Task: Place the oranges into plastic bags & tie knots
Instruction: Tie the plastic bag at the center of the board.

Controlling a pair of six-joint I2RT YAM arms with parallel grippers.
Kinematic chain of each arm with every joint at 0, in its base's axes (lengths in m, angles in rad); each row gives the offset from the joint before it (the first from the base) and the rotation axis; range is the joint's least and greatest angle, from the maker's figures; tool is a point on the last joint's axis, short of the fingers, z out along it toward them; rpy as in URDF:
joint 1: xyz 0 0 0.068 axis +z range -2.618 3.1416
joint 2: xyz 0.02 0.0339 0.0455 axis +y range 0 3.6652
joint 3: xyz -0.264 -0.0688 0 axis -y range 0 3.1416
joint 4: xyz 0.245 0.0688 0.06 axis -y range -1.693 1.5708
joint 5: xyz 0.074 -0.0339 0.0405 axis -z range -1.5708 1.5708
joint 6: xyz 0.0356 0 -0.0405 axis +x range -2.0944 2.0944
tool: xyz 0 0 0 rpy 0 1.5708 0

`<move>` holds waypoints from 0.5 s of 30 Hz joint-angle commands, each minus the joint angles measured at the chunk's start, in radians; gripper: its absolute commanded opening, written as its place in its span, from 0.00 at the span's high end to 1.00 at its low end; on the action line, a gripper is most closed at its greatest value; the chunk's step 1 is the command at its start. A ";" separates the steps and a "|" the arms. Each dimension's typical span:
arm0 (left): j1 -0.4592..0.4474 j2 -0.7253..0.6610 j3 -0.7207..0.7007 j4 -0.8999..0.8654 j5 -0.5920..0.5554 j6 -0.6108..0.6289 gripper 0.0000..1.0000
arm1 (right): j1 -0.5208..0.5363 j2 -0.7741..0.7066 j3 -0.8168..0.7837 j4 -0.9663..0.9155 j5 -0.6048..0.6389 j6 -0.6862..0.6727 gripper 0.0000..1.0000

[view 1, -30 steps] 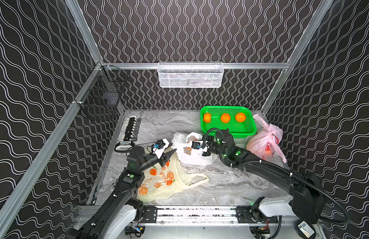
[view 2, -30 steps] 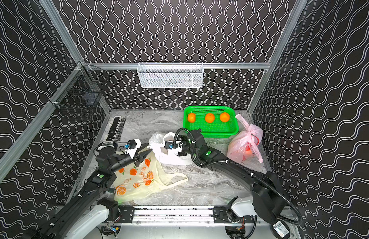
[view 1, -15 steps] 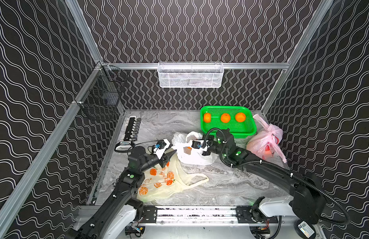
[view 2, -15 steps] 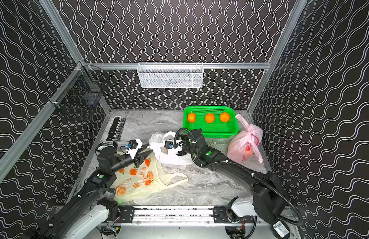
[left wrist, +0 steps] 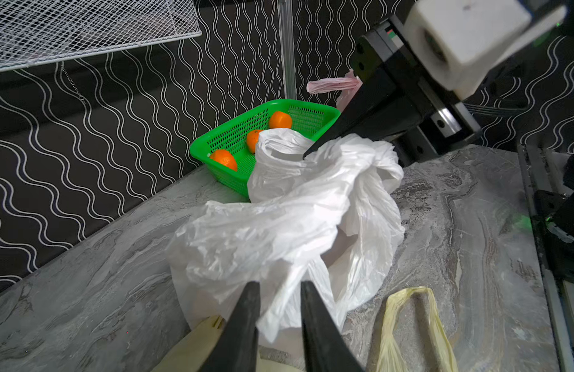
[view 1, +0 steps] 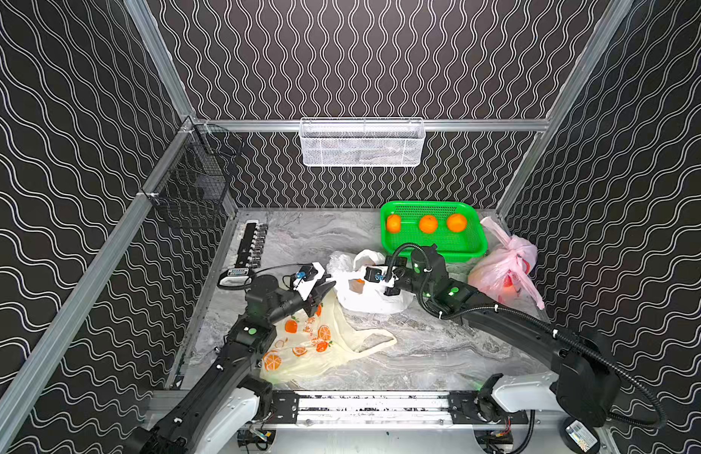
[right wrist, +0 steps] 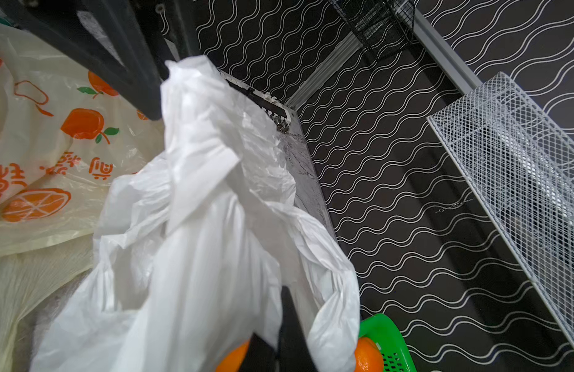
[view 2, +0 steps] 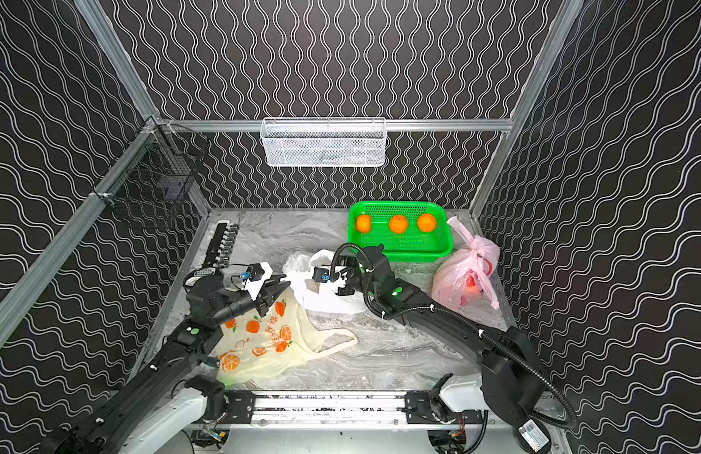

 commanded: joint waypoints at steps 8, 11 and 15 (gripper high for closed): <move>-0.002 0.017 0.021 0.032 0.015 0.002 0.92 | 0.001 -0.012 -0.010 0.044 -0.010 0.024 1.00; -0.002 0.019 0.025 0.022 0.005 0.001 1.00 | 0.002 -0.018 -0.018 0.065 0.007 0.050 1.00; -0.002 0.015 0.033 -0.011 -0.020 -0.018 1.00 | 0.000 -0.031 -0.033 0.120 0.047 0.143 1.00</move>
